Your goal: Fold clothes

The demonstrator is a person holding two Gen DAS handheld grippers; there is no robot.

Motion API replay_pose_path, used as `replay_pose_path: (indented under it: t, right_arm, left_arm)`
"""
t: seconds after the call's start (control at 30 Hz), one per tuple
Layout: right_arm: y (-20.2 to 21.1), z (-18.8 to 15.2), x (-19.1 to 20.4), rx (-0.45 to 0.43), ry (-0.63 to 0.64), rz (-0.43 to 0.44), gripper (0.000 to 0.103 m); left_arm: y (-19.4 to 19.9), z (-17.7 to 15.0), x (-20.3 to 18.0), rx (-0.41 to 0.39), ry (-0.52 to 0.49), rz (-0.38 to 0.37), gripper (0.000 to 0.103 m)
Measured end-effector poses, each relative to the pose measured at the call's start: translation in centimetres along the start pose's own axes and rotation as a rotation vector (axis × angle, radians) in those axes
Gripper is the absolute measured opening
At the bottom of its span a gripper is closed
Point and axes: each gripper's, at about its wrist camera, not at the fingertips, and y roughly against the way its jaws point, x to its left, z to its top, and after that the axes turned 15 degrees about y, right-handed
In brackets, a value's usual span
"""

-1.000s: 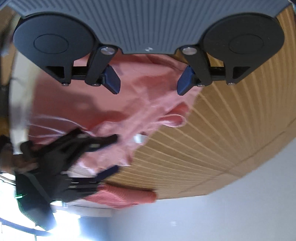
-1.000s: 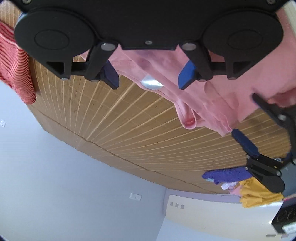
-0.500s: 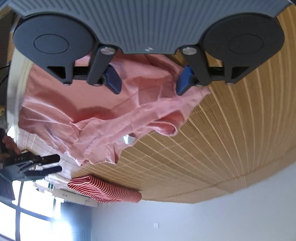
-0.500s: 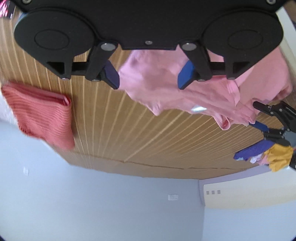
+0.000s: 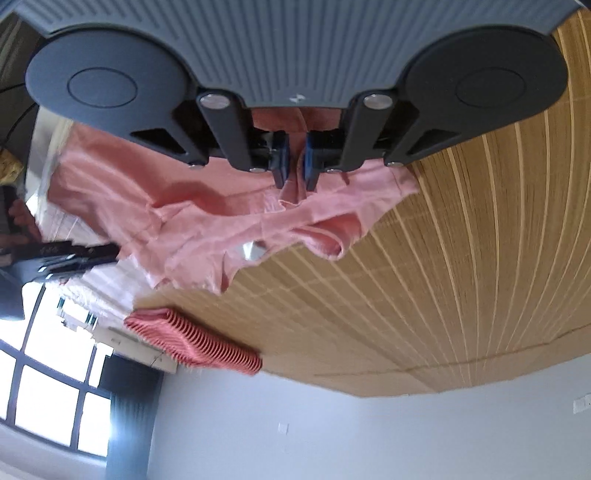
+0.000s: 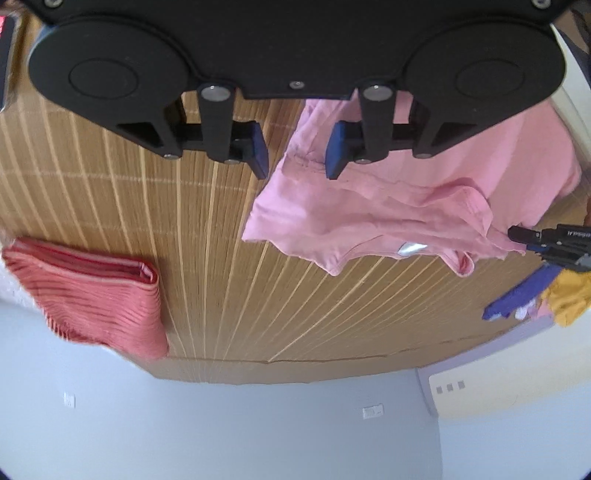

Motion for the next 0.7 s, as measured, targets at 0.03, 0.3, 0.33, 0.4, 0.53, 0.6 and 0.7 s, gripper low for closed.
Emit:
replay_pose_path:
  t: [0.03, 0.3, 0.33, 0.4, 0.53, 0.6, 0.7]
  right_arm:
    - [-0.2, -0.1, -0.1, 0.003, -0.017, 0.014, 0.020]
    - [1.7, 0.1, -0.8, -0.097, -0.072, -0.069, 0.008]
    - [2.3, 0.1, -0.9, -0.130, -0.080, -0.087, 0.008]
    - [3.1, 0.2, -0.9, -0.185, -0.087, -0.115, 0.008]
    - [3.8, 0.7, -0.1, -0.242, -0.055, -0.136, 0.008]
    - [3.6, 1.5, 0.3, -0.240, -0.016, -0.155, 0.008]
    - [2.6, 3.4, 0.7, -0.214, 0.044, -0.169, 0.008]
  left_arm:
    - [0.3, 0.0, 0.0, -0.011, 0.002, -0.004, 0.010]
    - [1.2, -0.2, -0.1, -0.046, -0.026, 0.063, 0.010]
    - [1.3, 0.0, -0.1, -0.052, -0.029, 0.069, 0.010]
    - [1.5, 0.3, -0.1, -0.063, -0.035, 0.080, 0.010]
    - [2.0, 1.1, -0.1, -0.086, -0.048, 0.102, 0.010]
    - [2.2, 1.5, -0.1, -0.097, -0.054, 0.112, 0.010]
    - [2.5, 2.1, -0.1, -0.114, -0.064, 0.129, 0.010]
